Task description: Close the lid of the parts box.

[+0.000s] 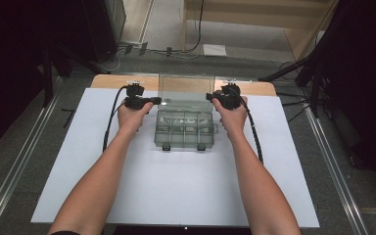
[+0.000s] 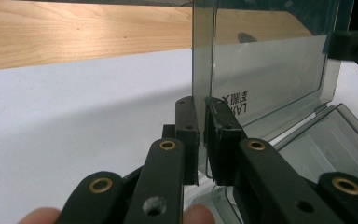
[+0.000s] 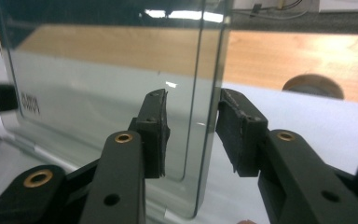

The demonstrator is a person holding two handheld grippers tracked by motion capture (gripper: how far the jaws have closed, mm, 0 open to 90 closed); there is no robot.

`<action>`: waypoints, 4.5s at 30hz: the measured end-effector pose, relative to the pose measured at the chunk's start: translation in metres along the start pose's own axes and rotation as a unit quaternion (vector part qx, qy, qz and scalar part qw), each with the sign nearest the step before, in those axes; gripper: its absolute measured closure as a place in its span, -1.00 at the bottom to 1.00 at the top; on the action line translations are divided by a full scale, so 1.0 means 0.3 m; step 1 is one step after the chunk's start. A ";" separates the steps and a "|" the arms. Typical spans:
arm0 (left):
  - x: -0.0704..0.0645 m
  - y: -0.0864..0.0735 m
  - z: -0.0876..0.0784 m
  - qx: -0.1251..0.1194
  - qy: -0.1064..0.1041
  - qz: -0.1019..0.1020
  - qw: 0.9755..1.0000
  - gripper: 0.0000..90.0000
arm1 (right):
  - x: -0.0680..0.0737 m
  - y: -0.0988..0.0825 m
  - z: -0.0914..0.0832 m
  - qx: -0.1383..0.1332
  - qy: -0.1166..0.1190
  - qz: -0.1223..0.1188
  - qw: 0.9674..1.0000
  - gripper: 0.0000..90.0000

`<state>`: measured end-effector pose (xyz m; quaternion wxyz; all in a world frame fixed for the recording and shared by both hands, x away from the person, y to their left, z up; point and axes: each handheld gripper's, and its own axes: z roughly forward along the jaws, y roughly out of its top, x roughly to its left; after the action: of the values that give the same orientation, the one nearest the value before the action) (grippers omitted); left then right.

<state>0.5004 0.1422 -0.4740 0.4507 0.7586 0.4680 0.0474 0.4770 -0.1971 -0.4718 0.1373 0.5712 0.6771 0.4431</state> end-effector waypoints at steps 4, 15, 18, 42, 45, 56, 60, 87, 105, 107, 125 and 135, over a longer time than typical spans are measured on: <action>0.002 -0.001 0.001 -0.001 -0.001 0.000 1.000 0.87 | 0.005 0.029 -0.011 -0.009 -0.003 0.001 1.000 0.51; 0.000 -0.007 0.002 -0.004 0.003 0.004 1.000 0.87 | 0.004 0.041 -0.024 -0.010 -0.023 0.006 1.000 0.91; 0.001 -0.010 0.002 -0.005 0.004 0.006 1.000 0.87 | 0.008 0.039 -0.027 -0.009 -0.028 0.005 1.000 0.92; 0.045 0.001 -0.081 -0.037 -0.010 -0.026 0.999 1.00 | 0.052 0.018 -0.045 -0.031 -0.061 -0.003 0.998 0.96; 0.050 0.015 -0.060 -0.028 0.007 -0.041 0.999 1.00 | 0.054 0.016 -0.047 -0.035 -0.061 -0.005 0.998 0.95; 0.050 0.080 0.027 -0.006 -0.016 -0.054 0.998 1.00 | 0.053 0.009 -0.062 -0.040 -0.053 -0.016 0.998 0.94; 0.059 0.096 0.032 -0.018 -0.035 -0.070 0.997 1.00 | 0.052 0.004 -0.069 -0.043 -0.047 -0.023 0.998 0.94; 0.044 0.120 0.023 -0.026 -0.090 -0.066 0.993 1.00 | 0.044 -0.057 -0.139 -0.047 -0.019 -0.052 0.997 0.63; 0.021 0.121 0.000 -0.027 -0.101 -0.046 0.993 1.00 | 0.052 -0.119 -0.139 -0.023 0.008 -0.048 0.999 1.00; 0.015 0.119 -0.006 -0.029 -0.103 -0.044 0.993 1.00 | 0.051 -0.123 -0.136 -0.021 0.008 -0.047 0.999 1.00; -0.015 0.079 -0.047 -0.033 -0.103 -0.017 0.994 1.00 | 0.065 -0.147 -0.154 -0.029 0.014 -0.052 0.998 1.00; -0.033 0.057 -0.067 -0.043 -0.103 -0.010 0.994 1.00 | 0.061 -0.165 -0.171 -0.030 0.015 -0.055 0.998 1.00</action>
<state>0.4964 0.1448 -0.4462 0.5287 0.7349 0.4245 -0.0154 0.4036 -0.2012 -0.4742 0.1683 0.5223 0.6959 0.4633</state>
